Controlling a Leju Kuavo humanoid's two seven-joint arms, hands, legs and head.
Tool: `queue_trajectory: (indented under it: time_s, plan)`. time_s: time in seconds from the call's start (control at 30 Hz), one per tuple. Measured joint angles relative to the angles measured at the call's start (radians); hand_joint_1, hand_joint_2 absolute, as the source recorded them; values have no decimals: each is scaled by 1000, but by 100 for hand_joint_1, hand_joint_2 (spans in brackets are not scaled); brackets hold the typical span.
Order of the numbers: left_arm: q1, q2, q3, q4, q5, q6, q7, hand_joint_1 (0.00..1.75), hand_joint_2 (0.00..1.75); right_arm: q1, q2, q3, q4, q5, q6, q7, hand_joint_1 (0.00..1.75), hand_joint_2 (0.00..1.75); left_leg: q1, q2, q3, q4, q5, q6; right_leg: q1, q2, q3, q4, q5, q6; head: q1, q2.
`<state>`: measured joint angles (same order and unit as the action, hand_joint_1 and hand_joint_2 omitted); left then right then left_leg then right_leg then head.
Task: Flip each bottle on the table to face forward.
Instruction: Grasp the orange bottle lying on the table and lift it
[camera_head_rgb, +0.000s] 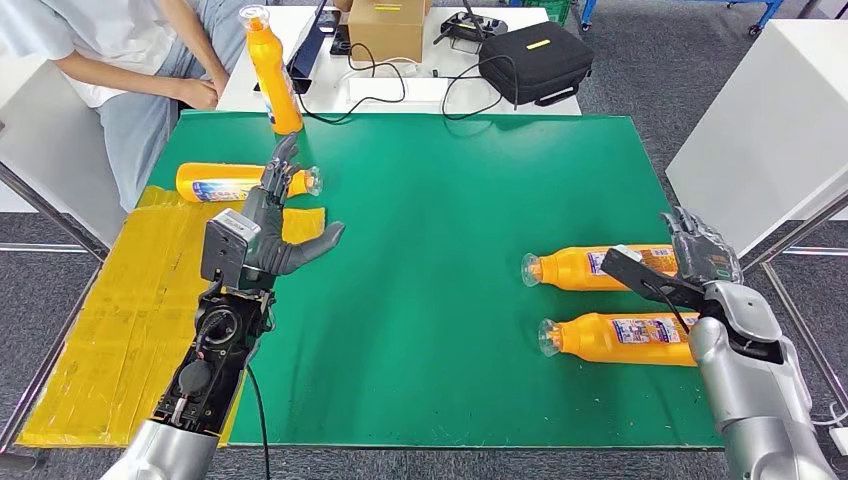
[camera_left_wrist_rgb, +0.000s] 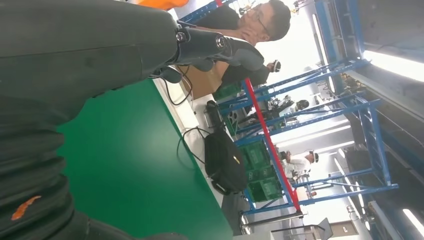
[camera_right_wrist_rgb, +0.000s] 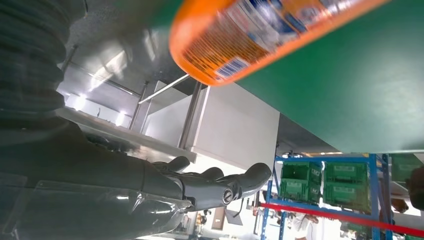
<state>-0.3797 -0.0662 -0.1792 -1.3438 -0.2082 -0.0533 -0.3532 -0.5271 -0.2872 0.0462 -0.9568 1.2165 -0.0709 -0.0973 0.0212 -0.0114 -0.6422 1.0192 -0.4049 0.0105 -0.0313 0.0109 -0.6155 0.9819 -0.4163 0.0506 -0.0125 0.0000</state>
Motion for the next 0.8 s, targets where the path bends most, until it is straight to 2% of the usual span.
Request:
queue_trajectory:
  time_s: [0.33, 0.8]
  plan:
    - [-10, -4, -3, 27, 22, -2, 0, 0, 175, -118, 13, 61, 170, 56, 3, 25, 0, 175, 0, 0, 0, 0, 0, 0, 0, 0, 0, 0, 0, 0, 0, 0]
    - [-22, -16, -10, 54, 40, -3, 0, 0, 175, -225, 35, 138, 408, 89, 100, 27, 0, 175, 0, 0, 0, 0, 0, 0, 0, 0, 0, 0, 0, 0, 0, 0]
